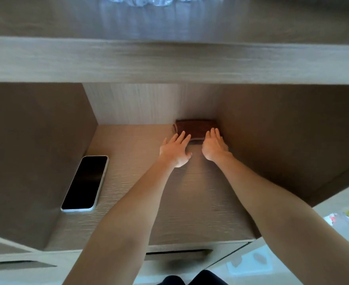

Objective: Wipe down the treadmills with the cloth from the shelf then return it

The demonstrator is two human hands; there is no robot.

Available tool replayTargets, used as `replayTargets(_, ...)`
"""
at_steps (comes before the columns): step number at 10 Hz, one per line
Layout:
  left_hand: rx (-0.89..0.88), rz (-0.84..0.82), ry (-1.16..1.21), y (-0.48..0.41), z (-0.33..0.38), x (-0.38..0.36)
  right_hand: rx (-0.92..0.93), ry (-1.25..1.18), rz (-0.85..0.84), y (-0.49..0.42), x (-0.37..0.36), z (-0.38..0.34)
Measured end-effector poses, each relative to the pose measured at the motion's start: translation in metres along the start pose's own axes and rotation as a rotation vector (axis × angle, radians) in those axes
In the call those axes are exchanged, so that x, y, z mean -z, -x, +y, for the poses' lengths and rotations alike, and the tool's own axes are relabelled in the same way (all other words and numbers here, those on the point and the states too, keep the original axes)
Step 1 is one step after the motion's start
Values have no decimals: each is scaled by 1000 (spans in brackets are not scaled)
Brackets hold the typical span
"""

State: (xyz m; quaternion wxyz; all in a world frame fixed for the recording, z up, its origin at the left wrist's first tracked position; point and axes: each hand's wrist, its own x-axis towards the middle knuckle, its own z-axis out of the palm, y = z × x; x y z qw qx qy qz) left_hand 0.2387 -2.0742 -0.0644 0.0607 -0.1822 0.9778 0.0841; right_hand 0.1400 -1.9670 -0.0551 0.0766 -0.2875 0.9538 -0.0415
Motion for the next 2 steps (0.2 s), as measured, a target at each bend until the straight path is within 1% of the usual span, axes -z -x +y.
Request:
replayTargets(1,-8,54,63,13,3,3,-4,-28,21,11,6,0)
replayTargets(2,3,235,140,25,2,16,87,1,140,22,17,-2)
